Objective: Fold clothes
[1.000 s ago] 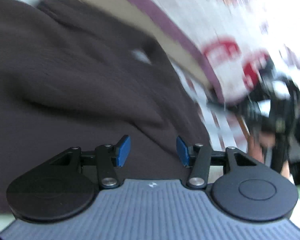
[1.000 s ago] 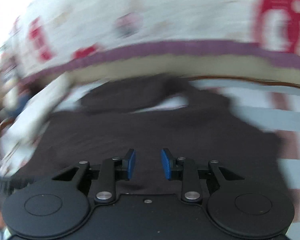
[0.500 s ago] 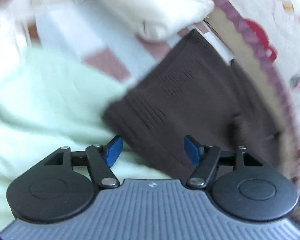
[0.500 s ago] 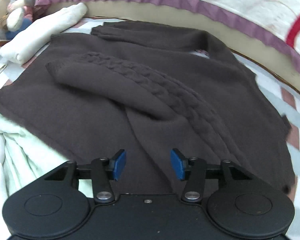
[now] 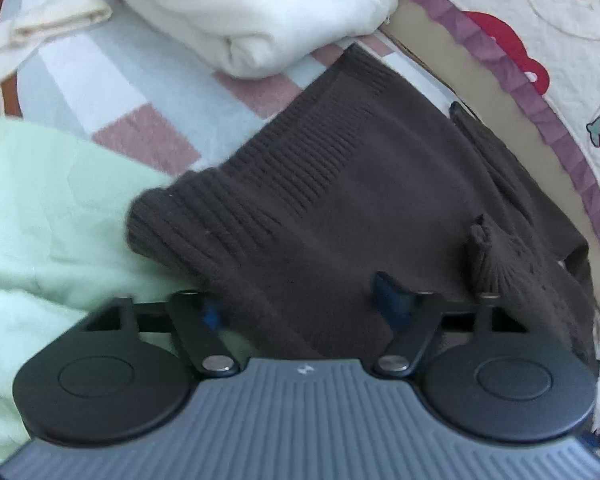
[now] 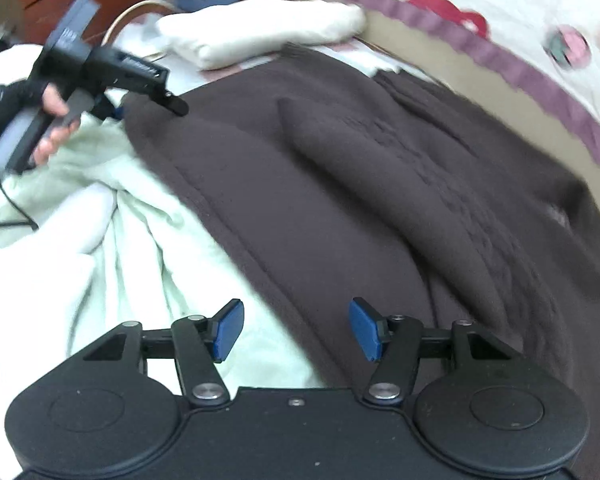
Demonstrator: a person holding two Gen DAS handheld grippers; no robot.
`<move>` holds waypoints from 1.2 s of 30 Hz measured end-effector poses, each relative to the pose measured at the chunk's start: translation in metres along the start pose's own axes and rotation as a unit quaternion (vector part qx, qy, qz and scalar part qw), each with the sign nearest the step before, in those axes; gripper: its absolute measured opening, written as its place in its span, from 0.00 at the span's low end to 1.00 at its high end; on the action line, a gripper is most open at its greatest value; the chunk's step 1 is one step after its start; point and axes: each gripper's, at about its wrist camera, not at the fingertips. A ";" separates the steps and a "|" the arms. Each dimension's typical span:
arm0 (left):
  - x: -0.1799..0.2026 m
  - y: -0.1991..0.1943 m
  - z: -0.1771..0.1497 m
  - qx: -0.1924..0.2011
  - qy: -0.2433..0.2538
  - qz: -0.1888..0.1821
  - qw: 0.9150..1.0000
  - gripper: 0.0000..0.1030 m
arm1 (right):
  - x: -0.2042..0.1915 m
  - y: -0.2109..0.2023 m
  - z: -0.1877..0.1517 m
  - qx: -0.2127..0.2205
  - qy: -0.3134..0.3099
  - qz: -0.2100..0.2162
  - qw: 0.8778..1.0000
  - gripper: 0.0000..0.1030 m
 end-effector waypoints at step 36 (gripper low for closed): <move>-0.008 0.006 0.004 0.047 -0.007 0.002 0.999 0.46 | -0.002 0.033 0.003 0.055 0.080 -0.096 0.991 0.18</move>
Point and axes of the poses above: each gripper's, at about its wrist camera, not at the fingertips, and y roughly the way its jaws point, x to its right, z to its top, and after that the axes turned 8 degrees about -y, right-handed
